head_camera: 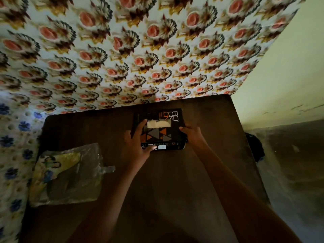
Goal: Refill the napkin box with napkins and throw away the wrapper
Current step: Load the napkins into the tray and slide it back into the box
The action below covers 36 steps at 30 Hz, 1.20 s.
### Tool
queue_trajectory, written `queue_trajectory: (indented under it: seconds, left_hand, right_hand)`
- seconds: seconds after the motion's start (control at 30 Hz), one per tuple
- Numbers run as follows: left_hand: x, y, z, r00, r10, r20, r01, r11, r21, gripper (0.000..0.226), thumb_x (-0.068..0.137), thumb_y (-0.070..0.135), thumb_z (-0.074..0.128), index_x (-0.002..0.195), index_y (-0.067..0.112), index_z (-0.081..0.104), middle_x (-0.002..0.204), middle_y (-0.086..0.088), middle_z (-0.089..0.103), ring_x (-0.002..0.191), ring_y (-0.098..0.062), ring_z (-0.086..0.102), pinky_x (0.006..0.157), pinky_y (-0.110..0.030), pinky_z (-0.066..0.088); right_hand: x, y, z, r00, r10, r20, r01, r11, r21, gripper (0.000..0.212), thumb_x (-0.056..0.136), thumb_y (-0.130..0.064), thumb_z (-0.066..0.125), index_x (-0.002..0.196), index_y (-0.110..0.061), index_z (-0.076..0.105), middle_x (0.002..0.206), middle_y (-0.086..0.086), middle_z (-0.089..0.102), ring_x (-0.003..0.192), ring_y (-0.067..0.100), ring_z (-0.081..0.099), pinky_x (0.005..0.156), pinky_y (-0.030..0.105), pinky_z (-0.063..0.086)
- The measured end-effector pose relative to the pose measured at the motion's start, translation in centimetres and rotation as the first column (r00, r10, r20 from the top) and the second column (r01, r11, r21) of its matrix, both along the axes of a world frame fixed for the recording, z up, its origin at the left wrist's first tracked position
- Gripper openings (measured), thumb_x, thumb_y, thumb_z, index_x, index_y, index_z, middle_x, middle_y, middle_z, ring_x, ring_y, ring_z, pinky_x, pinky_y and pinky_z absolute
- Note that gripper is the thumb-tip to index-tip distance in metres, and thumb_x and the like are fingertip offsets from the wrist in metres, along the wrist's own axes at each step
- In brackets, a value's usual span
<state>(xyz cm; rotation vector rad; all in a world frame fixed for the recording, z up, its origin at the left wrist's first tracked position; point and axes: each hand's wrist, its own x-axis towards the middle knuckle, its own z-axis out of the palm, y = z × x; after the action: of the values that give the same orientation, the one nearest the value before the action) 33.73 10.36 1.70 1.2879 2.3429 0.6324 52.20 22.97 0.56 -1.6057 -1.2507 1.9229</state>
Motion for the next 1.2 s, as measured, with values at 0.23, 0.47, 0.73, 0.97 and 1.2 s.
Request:
queue_trajectory:
  seconds: [0.23, 0.47, 0.73, 0.97, 1.2]
  left_hand:
    - [-3.2, 1.8, -0.1, 0.993, -0.089, -0.080, 0.072, 0.977, -0.203, 0.082, 0.081, 0.045, 0.077, 0.148, 0.048, 0.030, 0.157, -0.019, 0.014, 0.120, -0.039, 0.059, 0.076, -0.030, 0.061]
    - [-3.9, 4.3, -0.1, 0.964, -0.137, -0.230, 0.073, 0.961, -0.266, 0.079, 0.077, 0.041, 0.080, 0.139, 0.043, 0.032, 0.154, -0.016, 0.013, 0.135, -0.043, 0.041, 0.090, -0.051, 0.059]
    - [-4.0, 7.5, -0.6, 0.953, 0.238, 0.187, -0.251, 0.967, 0.045, 0.025, 0.098, 0.033, 0.059, 0.118, 0.020, 0.067, 0.161, -0.009, 0.016, 0.116, -0.007, 0.042, 0.057, 0.001, 0.039]
    - [-5.5, 10.7, -2.0, 0.841, 0.520, 0.153, -0.540, 0.825, 0.166, 0.060, 0.080, 0.037, 0.075, 0.128, 0.015, 0.046, 0.137, -0.006, 0.048, 0.113, -0.027, 0.060, 0.074, -0.034, 0.052]
    - [-6.2, 11.5, -2.3, 0.825, 0.526, 0.206, -0.556, 0.821, 0.129, 0.079, 0.085, 0.041, 0.074, 0.150, 0.017, 0.036, 0.152, -0.006, 0.044, 0.137, -0.027, 0.047, 0.095, -0.035, 0.042]
  right_hand:
    - [-4.5, 2.1, -1.3, 0.985, 0.102, 0.136, -0.124, 0.979, 0.162, 0.009, 0.093, -0.033, 0.069, 0.097, -0.025, 0.069, 0.101, 0.001, 0.075, 0.083, 0.008, 0.071, 0.077, 0.027, 0.060]
    - [-8.0, 3.2, -1.7, 0.921, -0.037, 0.387, -0.106, 0.934, 0.341, 0.081, 0.060, -0.073, 0.075, 0.117, -0.018, 0.059, 0.101, -0.004, 0.067, 0.089, 0.014, 0.068, 0.075, 0.034, 0.062]
    - [-10.6, 5.3, -1.7, 0.920, -0.096, 0.380, -0.051, 0.932, 0.359, 0.055, 0.071, -0.047, 0.083, 0.109, -0.019, 0.055, 0.106, 0.001, 0.064, 0.088, 0.019, 0.068, 0.076, 0.043, 0.063]
    - [-11.6, 5.9, -4.5, 0.938, -0.117, 0.326, -0.045, 0.892, 0.450, 0.074, 0.060, -0.083, 0.056, 0.106, -0.025, 0.060, 0.098, -0.002, 0.069, 0.091, 0.020, 0.071, 0.076, 0.044, 0.063]
    - [-11.6, 5.8, -3.3, 0.956, -0.112, 0.271, -0.031, 0.879, 0.476, 0.068, 0.064, -0.079, 0.060, 0.109, -0.028, 0.065, 0.101, -0.009, 0.072, 0.099, 0.016, 0.069, 0.083, 0.043, 0.061]
